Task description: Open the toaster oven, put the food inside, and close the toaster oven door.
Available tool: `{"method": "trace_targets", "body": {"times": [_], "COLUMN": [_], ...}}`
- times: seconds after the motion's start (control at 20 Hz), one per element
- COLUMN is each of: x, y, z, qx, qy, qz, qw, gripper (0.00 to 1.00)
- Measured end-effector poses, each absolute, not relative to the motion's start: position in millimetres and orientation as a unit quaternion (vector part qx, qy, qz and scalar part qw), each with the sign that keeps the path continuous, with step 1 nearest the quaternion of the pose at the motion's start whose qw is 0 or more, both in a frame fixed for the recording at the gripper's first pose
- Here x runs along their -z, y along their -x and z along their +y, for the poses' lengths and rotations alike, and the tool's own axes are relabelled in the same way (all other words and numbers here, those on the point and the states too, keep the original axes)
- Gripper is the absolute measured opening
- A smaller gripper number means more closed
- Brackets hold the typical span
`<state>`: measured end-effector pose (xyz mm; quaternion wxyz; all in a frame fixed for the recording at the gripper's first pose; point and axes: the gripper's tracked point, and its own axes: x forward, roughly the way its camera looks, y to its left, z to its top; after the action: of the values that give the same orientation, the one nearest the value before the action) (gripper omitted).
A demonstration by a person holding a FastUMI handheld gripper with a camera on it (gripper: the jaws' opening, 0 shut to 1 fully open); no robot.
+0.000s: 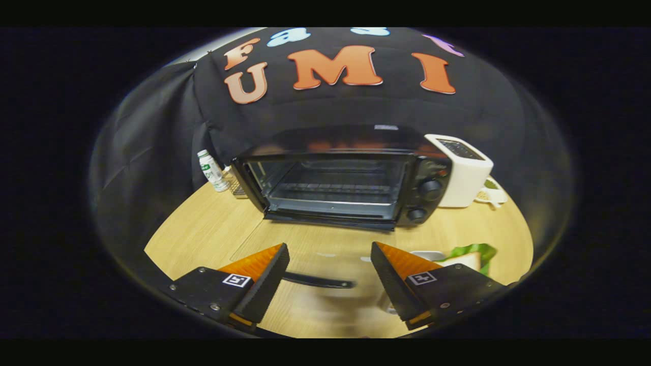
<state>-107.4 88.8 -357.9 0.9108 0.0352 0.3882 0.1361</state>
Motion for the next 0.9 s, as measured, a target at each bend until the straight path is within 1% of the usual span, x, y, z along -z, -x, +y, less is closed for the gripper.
{"method": "trace_targets", "body": {"times": [0.25, 0.5, 0.9], "x": [332, 347, 403], "y": [105, 113, 128], "z": [2, -62, -89], "qx": [-0.076, -0.039, -0.044], "qy": [-0.034, -0.018, -0.086], "qz": [0.385, 0.416, 0.491], "qw": [0.919, 0.908, 0.866], "gripper": [0.98, 0.98, 0.98]}}
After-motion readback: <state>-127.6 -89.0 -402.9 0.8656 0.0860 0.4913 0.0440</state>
